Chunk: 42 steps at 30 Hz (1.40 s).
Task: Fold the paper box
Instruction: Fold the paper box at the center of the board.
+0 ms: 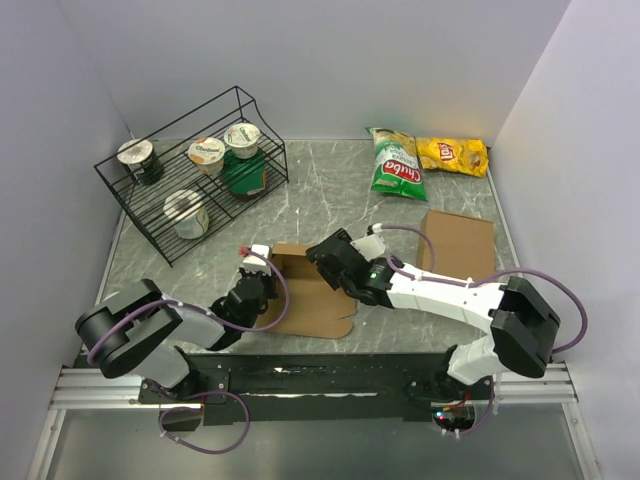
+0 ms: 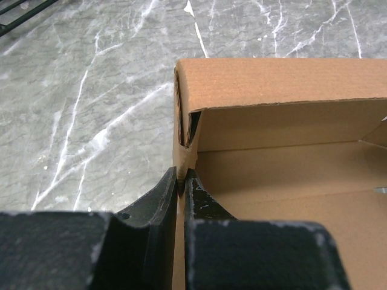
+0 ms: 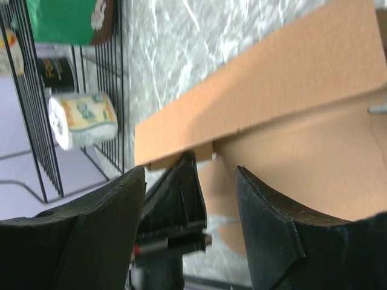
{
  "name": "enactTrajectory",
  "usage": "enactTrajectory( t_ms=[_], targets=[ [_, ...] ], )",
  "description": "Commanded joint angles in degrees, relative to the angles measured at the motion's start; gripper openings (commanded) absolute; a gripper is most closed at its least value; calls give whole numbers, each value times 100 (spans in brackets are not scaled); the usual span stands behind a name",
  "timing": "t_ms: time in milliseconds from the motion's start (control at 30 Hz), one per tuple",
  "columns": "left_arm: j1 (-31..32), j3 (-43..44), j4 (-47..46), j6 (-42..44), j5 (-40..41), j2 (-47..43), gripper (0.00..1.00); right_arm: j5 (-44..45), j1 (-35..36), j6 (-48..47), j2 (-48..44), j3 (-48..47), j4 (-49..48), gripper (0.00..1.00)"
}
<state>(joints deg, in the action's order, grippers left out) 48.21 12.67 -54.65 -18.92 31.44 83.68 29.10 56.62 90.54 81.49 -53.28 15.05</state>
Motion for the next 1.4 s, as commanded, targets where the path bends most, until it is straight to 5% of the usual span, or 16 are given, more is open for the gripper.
enactTrajectory(
  t_ms=[0,233,633,833,1000,1367],
  targets=[
    [84,69,-405,-7,116,105,9,614,-63,-45,209,-437,-266,67],
    [136,34,-538,11,143,184,9,588,-221,-72,674,-605,-406,58],
    [154,69,-538,-7,73,228,9,614,-248,-379,1175,-631,-582,13],
    [154,78,-564,-86,37,245,16,667,-239,-344,1290,-553,-398,0],
    [154,25,-660,-262,-67,131,32,728,-239,-239,1246,-438,-196,0],
    [-65,-70,-1056,-788,-375,325,49,1018,-178,-265,1141,-315,6,0]
  ],
)
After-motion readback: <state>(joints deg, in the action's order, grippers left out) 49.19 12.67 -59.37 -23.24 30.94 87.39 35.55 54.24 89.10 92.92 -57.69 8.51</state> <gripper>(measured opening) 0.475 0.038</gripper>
